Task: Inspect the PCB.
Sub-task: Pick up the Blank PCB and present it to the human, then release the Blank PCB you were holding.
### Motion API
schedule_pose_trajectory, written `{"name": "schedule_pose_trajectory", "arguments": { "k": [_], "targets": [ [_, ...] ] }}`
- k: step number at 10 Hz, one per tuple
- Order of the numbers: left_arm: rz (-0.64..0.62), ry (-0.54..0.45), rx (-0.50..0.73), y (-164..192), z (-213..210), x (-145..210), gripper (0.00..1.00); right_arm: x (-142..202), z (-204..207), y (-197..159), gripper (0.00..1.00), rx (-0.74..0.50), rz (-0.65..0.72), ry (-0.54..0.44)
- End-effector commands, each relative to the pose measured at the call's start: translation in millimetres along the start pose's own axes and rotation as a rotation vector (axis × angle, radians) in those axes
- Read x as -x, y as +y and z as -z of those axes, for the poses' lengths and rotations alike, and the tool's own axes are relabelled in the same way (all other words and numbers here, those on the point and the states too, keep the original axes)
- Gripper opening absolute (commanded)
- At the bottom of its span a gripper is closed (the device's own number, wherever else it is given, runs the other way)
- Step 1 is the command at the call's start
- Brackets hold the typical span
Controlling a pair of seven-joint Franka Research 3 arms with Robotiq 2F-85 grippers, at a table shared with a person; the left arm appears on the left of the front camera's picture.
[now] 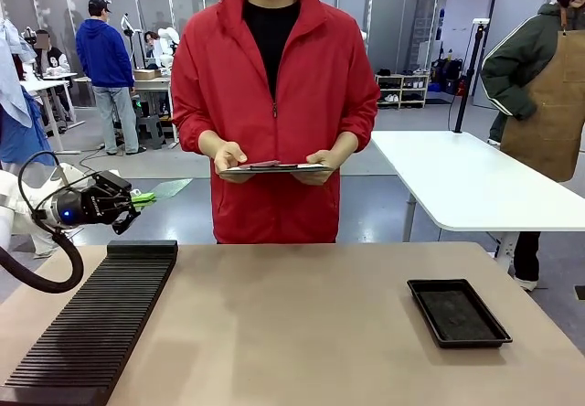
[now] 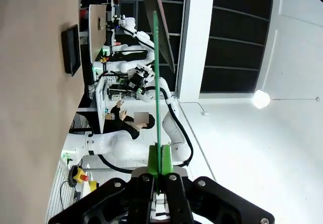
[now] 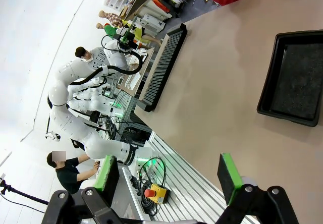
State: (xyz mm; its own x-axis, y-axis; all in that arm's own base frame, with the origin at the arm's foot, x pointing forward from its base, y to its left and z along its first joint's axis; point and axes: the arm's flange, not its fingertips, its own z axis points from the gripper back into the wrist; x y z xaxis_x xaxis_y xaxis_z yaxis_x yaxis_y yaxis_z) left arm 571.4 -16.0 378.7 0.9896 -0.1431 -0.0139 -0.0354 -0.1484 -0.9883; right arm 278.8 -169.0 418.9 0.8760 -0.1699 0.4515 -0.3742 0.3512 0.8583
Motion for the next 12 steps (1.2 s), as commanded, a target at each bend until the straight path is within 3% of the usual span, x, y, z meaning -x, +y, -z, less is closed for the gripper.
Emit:
{"name": "schedule_pose_trajectory", "arguments": {
  "k": [1, 12],
  "targets": [
    [-0.002, 0.012, -0.007, -0.6, 1.1, 1.1, 0.03, -1.2, -0.8, 0.2, 1.00, -0.011, -0.007, -0.012],
    [-0.002, 0.012, -0.007, -0.6, 1.1, 1.1, 0.03, -1.2, -0.8, 0.2, 1.00, -0.011, -0.007, -0.012]
  ]
}}
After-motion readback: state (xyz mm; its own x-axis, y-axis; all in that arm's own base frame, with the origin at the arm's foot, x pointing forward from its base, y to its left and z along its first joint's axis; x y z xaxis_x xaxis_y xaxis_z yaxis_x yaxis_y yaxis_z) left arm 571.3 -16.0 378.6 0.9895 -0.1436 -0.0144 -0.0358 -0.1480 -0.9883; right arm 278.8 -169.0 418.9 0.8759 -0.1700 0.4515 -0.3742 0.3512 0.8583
